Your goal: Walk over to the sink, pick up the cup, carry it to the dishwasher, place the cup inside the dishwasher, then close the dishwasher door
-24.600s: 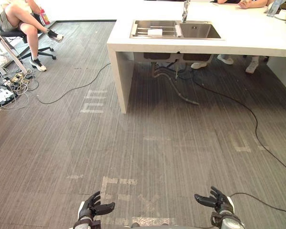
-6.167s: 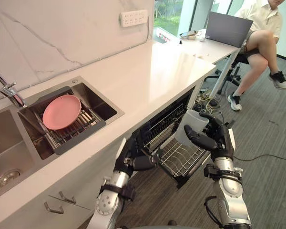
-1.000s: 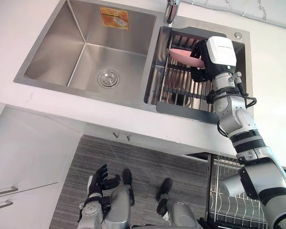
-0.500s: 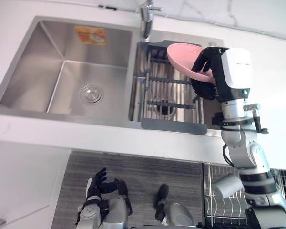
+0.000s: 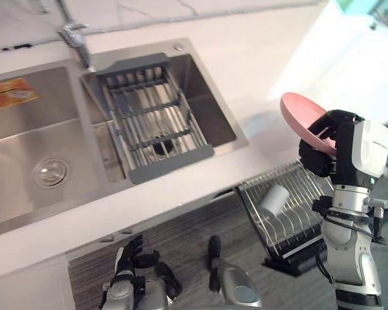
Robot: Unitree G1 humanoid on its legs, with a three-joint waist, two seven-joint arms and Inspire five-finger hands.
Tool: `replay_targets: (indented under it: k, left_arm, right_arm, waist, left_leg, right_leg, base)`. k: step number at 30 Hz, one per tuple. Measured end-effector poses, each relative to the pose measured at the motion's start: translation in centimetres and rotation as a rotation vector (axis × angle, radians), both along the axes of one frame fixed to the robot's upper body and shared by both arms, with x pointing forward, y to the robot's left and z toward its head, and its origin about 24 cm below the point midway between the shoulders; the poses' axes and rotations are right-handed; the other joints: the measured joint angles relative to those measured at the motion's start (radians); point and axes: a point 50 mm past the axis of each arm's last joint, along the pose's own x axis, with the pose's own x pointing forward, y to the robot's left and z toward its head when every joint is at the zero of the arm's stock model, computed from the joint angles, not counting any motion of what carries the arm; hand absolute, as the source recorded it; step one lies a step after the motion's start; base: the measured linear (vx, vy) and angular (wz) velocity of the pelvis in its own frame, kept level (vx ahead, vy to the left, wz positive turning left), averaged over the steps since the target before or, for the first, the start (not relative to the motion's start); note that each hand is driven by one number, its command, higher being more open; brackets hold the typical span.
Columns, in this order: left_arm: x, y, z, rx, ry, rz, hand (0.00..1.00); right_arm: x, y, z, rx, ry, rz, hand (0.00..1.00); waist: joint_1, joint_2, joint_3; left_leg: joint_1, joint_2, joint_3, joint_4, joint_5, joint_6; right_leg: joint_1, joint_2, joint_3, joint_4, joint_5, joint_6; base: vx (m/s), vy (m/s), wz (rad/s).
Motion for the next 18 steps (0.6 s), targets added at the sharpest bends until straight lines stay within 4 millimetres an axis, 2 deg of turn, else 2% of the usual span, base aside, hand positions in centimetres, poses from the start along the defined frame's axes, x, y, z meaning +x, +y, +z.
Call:
replay_targets:
  k: [1,2,3,5,7,10,12,13,18]
  left_arm:
    - [-0.1,0.0,0.0,-0.001,-0.001,0.002,0.90]
    - [0.0,0.0,0.0,-0.004,-0.004,0.007,0.90]
    - [0.0,-0.1,0.0,-0.006,-0.002,0.008,0.90]
    - [-0.6,-1.0,-0.3,-0.033,0.011,0.004,0.90]
    - [-0.7,-1.2,-0.4,-0.038,0.011,0.003,0.90]
    - [-0.4,-1.5,-0.3,-0.050,-0.002,0.011,0.90]
    - [0.0,-1.8,-0.2,-0.062,-0.014,0.013,0.90]
    - [0.4,-1.9,0.0,-0.064,-0.031,0.005,0.90]
    - [1.4,-1.8,0.4,-0.063,-0.063,0.013,0.90]
  right_arm:
    - [-0.2,-0.2,-0.5,0.009,0.019,-0.005,0.30]
    - [-0.2,-0.4,-1.0,0.033,0.039,-0.008,0.30]
    - [-0.4,-0.6,-1.5,0.042,0.059,-0.020,0.30]
    - [-0.4,-1.6,-3.7,0.101,0.146,-0.058,0.30]
    - [-0.5,-2.3,-5.0,0.147,0.194,-0.090,0.30]
    - [-0.2,-3.3,-6.2,0.220,0.226,-0.124,0.30]
    - [0.3,-4.1,-6.5,0.251,0.239,-0.149,0.30]
    - [0.9,-4.6,-6.4,0.267,0.231,-0.165,0.30]
    - [4.7,-6.0,-5.0,0.306,0.188,-0.188,0.30]
  waist:
    - [0.000,0.000,-0.007]
    - [-0.001,0.020,-0.008]
    - [-0.001,0.033,-0.016]
    - [0.000,0.062,-0.031]
    - [-0.001,0.073,-0.029]
    - [-0.002,0.100,-0.010]
    - [-0.002,0.118,0.018]
    - [0.000,0.131,0.051]
    - [0.006,0.156,0.125]
  left_leg:
    - [-0.002,0.007,0.009,0.011,-0.019,-0.019]
    - [-0.022,0.038,0.010,0.036,-0.032,-0.037]
    - [-0.037,0.054,0.009,0.046,-0.030,-0.039]
    - [-0.057,0.087,0.010,0.051,-0.013,-0.052]
    - [-0.063,0.087,0.002,0.041,0.004,-0.051]
    - [-0.113,0.073,-0.117,0.050,0.022,-0.049]
    - [-0.130,0.061,-0.179,0.049,0.033,-0.046]
    - [-0.134,0.050,-0.210,0.047,0.034,-0.045]
    - [-0.209,0.017,-0.238,0.038,0.052,-0.015]
  right_leg:
    - [0.020,0.004,-0.021,-0.025,-0.017,0.014]
    - [0.027,0.045,-0.018,-0.084,0.004,0.012]
    - [0.028,0.067,-0.017,-0.119,0.021,0.005]
    - [0.045,0.131,-0.006,-0.232,0.081,-0.019]
    - [0.043,0.146,0.004,-0.254,0.100,-0.030]
    - [0.011,0.150,0.014,-0.247,0.110,-0.038]
    - [0.005,0.143,0.008,-0.244,0.116,-0.039]
    - [0.001,0.136,0.004,-0.233,0.117,-0.040]
    - [-0.081,0.109,0.009,-0.220,0.151,-0.042]
  base:
    - [-0.03,-0.150,-0.46]
    - [-0.03,-0.157,-0.33]
    - [-0.04,-0.175,-0.37]
    - [-0.04,-0.151,-0.34]
    - [-0.05,-0.098,-0.26]
    - [-0.08,-0.068,-0.12]
    - [-0.09,-0.017,0.11]
    - [-0.15,0.032,0.13]
    - [-0.12,0.039,0.05]
